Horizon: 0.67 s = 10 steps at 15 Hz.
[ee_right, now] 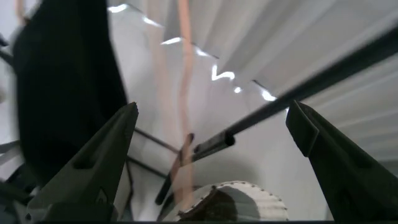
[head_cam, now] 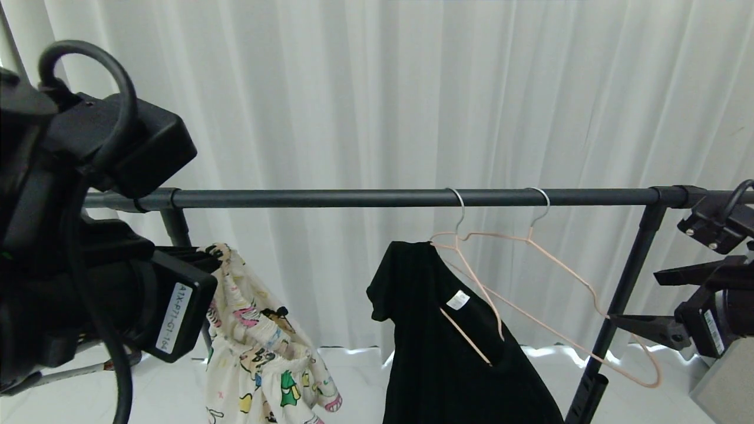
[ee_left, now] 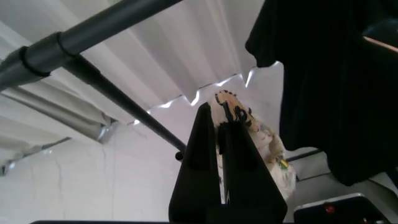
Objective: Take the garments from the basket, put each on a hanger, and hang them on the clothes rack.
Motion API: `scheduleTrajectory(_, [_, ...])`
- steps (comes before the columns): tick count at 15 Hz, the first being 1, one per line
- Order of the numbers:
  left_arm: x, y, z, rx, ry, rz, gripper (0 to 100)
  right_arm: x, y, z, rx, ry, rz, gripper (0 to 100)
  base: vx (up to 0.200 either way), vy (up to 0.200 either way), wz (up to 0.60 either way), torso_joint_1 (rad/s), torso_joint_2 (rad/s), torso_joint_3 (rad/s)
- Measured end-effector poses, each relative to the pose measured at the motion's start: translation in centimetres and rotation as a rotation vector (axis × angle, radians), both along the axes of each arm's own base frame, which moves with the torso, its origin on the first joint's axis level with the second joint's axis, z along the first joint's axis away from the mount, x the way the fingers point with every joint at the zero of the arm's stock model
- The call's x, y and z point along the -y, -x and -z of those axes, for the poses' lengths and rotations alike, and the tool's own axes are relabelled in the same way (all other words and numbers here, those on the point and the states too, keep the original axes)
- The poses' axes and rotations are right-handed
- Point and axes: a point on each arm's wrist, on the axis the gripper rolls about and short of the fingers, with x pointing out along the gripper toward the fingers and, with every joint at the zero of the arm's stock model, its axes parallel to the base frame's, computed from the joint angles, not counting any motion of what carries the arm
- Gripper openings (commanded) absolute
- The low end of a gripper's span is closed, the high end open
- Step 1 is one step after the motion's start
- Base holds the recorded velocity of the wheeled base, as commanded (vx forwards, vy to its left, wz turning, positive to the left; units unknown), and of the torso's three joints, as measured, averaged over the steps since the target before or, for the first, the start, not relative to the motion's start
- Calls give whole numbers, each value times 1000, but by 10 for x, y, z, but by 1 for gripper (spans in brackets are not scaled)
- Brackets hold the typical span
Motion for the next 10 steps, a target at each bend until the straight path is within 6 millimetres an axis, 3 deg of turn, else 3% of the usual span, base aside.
scheduleTrajectory(7, [-4, 10, -4, 21, 20, 27, 0, -5, -5, 15, -83, -53, -85, 100, 0, 0, 0, 0, 0, 0])
scheduleTrajectory(10, [-8, 15, -7, 51, 22, 19, 0, -10, -23, 16, -49, -88, -67, 100, 0, 0, 0, 0, 0, 0])
